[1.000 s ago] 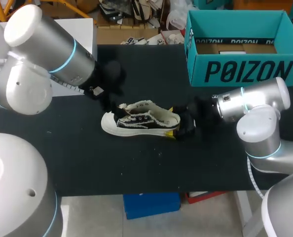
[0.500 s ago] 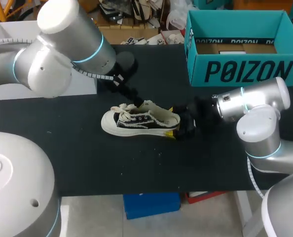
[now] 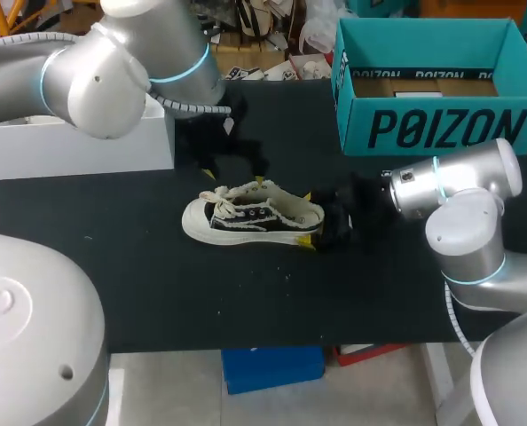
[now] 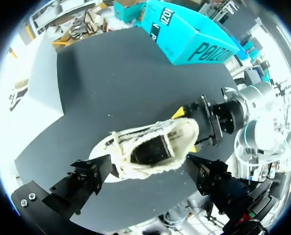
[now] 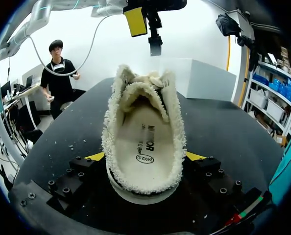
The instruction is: Take the shoe out of the shoebox, open the shoe tongue, remove and reinsert the insole, then place the shoe into the shoebox
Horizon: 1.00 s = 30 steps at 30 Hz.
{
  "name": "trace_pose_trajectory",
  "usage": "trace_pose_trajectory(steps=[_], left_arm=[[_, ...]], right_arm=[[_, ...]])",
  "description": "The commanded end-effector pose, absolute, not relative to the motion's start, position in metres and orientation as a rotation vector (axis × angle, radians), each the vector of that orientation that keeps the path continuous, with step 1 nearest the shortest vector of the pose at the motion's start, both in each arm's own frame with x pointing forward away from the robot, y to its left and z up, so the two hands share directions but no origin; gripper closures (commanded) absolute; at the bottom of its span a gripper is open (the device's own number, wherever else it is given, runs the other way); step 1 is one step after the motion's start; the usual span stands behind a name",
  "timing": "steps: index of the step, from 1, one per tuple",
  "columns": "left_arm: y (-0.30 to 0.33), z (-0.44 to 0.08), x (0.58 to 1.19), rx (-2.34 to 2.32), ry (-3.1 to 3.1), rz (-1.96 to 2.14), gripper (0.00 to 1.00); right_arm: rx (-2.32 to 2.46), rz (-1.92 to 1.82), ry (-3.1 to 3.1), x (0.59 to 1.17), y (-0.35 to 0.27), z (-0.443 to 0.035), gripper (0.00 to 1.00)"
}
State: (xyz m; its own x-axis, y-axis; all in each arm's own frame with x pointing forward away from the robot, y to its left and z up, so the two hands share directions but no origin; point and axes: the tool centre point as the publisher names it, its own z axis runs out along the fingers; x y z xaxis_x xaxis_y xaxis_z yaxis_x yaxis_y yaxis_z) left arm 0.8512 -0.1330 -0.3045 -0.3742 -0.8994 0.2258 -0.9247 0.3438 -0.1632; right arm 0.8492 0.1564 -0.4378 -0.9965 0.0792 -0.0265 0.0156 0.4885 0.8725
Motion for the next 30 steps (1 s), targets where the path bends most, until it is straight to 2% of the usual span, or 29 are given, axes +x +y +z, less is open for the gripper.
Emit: trace_pose_trajectory(steps=[1,14,30], left_arm=[[-0.162,-0.314,0.857,2.180,-2.299,0.032,0.00],[-0.171,-0.327,0.858,2.496,-2.257,-0.278,0.00],[-0.175,-0.340,0.842,2.332,-2.375,-0.397,0.00]], right_arm=[[0.088,1.554,2.655,0.850,0.159,-0.441,1.00],[0.088,1.554,2.655,0.850,0.159,-0.441,1.00],[0.088,1.554,2.655,0.850,0.159,-0.441,1.00]])
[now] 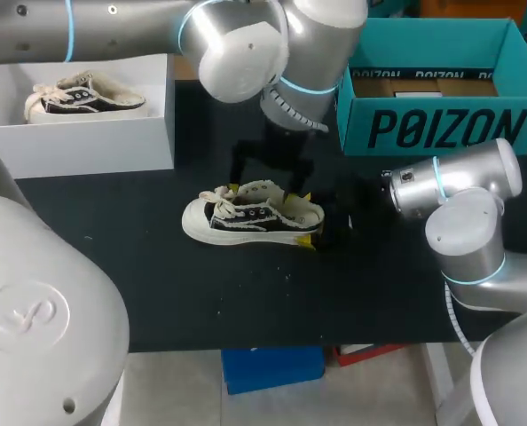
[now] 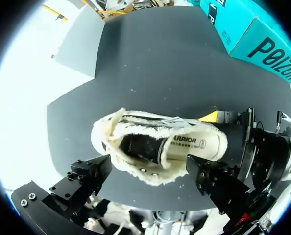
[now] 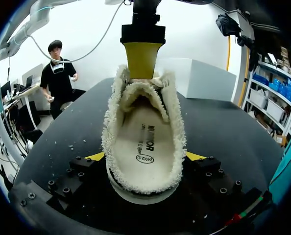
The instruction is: Take the shoe out of the shoebox, open the shoe tongue, remove and reinsert the insole, then place the shoe into the shoebox
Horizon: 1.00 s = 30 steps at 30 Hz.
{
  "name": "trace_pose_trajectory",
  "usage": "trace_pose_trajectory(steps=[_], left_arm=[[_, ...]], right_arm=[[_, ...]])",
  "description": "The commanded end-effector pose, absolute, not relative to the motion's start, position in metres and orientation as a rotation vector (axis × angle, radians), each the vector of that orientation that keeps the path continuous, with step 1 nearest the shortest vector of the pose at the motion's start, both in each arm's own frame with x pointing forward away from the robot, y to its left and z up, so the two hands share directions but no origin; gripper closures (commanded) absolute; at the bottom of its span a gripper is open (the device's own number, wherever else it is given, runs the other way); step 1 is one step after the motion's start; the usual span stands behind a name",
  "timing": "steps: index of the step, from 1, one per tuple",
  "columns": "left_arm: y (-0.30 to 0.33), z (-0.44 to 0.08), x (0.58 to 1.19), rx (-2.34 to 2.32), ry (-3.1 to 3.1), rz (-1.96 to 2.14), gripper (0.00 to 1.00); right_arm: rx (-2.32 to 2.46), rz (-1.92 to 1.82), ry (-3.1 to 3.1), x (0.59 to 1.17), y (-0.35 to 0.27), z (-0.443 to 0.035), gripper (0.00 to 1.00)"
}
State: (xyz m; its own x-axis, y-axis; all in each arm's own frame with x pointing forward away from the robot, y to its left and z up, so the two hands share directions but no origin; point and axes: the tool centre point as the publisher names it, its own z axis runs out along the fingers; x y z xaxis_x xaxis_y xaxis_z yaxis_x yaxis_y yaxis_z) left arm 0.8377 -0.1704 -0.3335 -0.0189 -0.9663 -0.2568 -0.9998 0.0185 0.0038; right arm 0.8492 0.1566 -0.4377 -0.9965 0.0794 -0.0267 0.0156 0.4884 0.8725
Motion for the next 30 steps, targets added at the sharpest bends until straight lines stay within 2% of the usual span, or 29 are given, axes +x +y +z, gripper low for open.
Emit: trace_pose_trajectory(steps=[1,23,25,26,27,30], left_arm=[[-0.175,-0.341,0.842,-2.024,2.078,0.359,0.00],[-0.163,-0.374,0.845,-1.962,1.962,0.545,0.02],[-0.161,-0.373,0.846,-1.965,1.953,0.540,0.59],[-0.160,-0.371,0.847,-1.966,1.951,0.537,0.82],[-0.159,-0.371,0.847,-1.967,1.949,0.534,1.00],[-0.157,-0.368,0.847,-1.962,1.948,0.524,1.00]], right_arm=[[0.088,1.554,2.655,0.850,0.159,-0.441,1.00],[0.088,1.554,2.655,0.850,0.159,-0.441,1.00],[0.088,1.554,2.655,0.850,0.159,-0.441,1.00],[0.088,1.554,2.655,0.850,0.159,-0.441,1.00],[0.088,1.554,2.655,0.850,0.159,-0.441,1.00],[0.088,1.554,2.655,0.850,0.159,-0.441,1.00]])
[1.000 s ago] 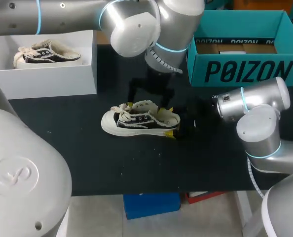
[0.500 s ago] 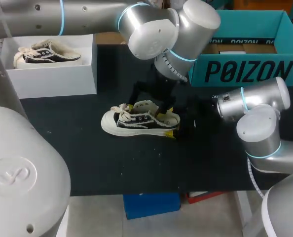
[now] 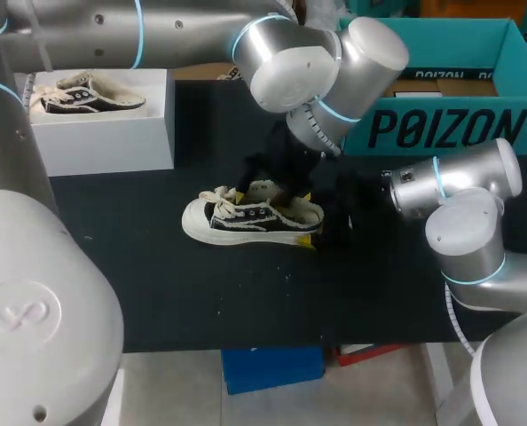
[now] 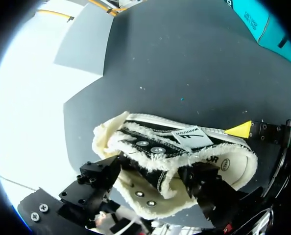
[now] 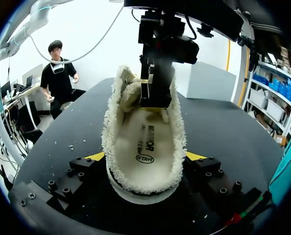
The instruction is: Take the shoe out of the shoebox, open the shoe tongue, remove and reinsert the insole, then place the shoe into the shoebox
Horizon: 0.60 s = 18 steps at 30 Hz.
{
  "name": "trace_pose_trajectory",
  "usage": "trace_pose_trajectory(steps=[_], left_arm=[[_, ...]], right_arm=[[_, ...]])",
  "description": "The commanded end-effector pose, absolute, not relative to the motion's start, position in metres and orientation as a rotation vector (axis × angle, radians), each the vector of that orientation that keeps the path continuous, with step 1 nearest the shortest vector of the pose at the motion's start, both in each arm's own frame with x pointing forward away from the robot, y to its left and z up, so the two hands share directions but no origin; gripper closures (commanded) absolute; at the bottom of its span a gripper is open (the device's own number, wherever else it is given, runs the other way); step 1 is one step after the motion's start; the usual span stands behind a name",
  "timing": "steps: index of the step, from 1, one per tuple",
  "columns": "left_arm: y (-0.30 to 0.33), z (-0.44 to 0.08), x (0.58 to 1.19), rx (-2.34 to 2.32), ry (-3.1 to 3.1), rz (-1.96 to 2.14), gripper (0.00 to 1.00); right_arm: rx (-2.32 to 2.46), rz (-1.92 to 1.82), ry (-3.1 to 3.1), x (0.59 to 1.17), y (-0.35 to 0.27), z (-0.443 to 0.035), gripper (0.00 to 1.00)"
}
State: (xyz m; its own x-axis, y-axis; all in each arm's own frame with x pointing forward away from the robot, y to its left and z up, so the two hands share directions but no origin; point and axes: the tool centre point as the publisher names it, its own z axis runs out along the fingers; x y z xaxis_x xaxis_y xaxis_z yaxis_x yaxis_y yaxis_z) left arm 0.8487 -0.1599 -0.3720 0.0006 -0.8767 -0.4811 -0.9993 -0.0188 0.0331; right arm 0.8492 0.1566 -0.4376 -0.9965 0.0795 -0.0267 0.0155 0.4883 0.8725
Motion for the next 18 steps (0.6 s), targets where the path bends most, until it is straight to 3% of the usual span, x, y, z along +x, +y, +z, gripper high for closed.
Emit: trace_pose_trajectory(steps=[1,18], left_arm=[[-0.156,-0.367,0.847,-1.959,1.950,0.517,1.00],[-0.151,-0.349,0.845,-1.960,1.962,0.420,1.00]], right_arm=[[0.088,1.554,2.655,0.850,0.159,-0.441,1.00],[0.088,1.554,2.655,0.850,0.159,-0.441,1.00]])
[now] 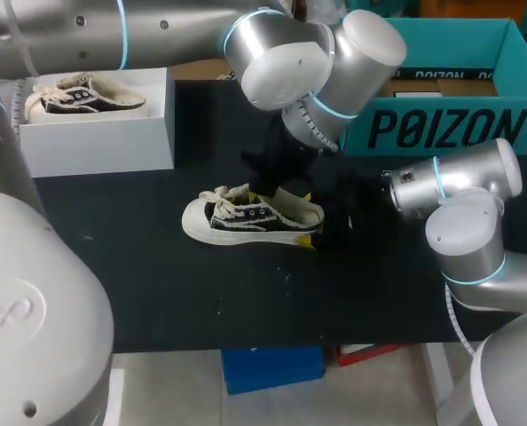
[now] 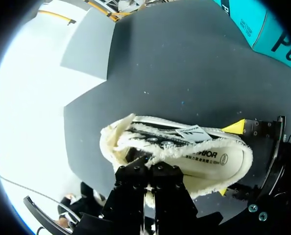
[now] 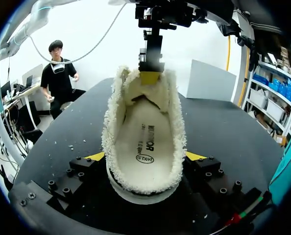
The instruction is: Take the shoe out of the shoebox, open the shoe tongue, remove and reinsert the insole, then place the shoe into the shoebox
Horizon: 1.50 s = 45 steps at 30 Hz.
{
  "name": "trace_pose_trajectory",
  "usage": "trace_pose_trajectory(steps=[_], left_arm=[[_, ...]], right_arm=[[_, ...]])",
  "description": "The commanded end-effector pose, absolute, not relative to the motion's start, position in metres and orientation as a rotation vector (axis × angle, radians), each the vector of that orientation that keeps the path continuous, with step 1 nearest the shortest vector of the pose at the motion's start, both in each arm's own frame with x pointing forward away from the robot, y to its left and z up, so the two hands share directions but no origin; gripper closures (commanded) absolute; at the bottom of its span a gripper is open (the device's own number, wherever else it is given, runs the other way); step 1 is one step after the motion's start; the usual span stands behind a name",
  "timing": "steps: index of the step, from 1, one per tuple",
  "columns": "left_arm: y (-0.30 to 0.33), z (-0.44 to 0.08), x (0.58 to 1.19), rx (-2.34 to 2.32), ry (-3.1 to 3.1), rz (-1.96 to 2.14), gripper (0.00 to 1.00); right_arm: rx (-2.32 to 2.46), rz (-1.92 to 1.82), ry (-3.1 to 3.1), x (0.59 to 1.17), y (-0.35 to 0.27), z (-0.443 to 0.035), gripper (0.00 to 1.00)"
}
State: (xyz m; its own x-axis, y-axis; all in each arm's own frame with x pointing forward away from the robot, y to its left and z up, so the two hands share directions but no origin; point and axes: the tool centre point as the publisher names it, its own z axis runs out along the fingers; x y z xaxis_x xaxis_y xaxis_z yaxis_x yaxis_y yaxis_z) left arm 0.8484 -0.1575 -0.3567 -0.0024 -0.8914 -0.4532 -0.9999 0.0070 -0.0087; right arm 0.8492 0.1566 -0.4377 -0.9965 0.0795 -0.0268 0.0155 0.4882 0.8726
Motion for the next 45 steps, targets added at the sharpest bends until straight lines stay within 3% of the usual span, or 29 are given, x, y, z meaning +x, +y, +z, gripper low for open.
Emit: trace_pose_trajectory(steps=[1,29,45], left_arm=[[-0.150,-0.348,0.846,-1.969,1.957,0.406,1.00],[-0.110,-0.312,0.850,-2.214,1.825,-0.059,1.00],[-0.087,-0.320,0.845,-2.293,1.757,-0.166,1.00]], right_arm=[[0.088,1.554,2.655,0.850,0.159,-0.441,1.00],[0.088,1.554,2.655,0.850,0.159,-0.441,1.00],[0.088,1.554,2.655,0.850,0.159,-0.441,1.00]])
